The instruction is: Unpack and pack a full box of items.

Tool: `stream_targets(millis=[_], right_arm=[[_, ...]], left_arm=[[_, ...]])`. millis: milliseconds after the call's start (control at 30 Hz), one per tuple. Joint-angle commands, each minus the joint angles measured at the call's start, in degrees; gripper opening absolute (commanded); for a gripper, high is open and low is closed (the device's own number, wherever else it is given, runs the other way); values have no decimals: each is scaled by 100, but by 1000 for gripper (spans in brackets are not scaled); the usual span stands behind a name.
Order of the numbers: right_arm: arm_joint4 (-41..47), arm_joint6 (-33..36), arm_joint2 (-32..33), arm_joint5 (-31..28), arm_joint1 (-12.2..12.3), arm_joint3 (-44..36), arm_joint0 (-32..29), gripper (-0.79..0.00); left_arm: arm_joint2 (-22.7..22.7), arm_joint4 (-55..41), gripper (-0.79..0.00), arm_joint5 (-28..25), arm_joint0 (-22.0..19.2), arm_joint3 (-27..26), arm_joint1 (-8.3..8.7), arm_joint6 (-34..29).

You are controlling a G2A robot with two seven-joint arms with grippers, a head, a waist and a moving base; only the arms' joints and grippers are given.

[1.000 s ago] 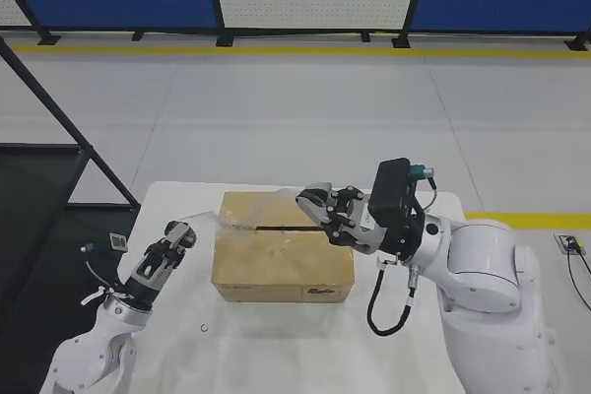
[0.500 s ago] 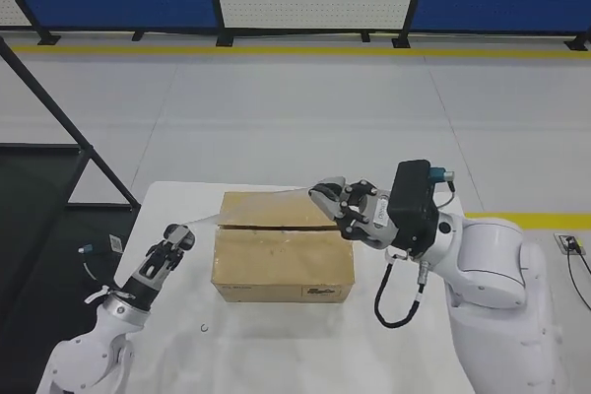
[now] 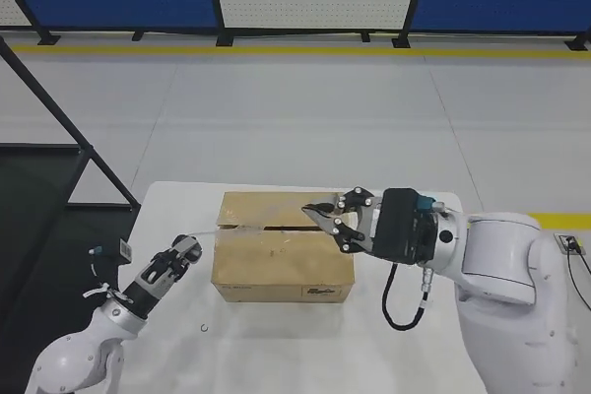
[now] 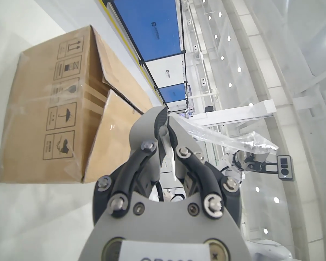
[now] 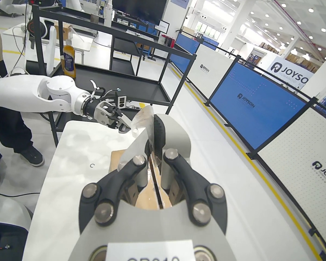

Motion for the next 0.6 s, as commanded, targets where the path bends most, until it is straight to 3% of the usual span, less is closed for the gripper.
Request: stream_targets(millis=[0,200,567], right_arm=[[-153,-72,-49,0,96,-58,13,-785],[-608,-403,-168,0,382,-23,98,-785],[-1047,-1372,-140,0,775,65,158,-785]], left_arm=[[-65,-147,-785,289,4,-62,20,-152],[-244,-489,-785,1171,-21,-241,90,-573],[-456,-842,-785,2011,-107,-247,203,-955]])
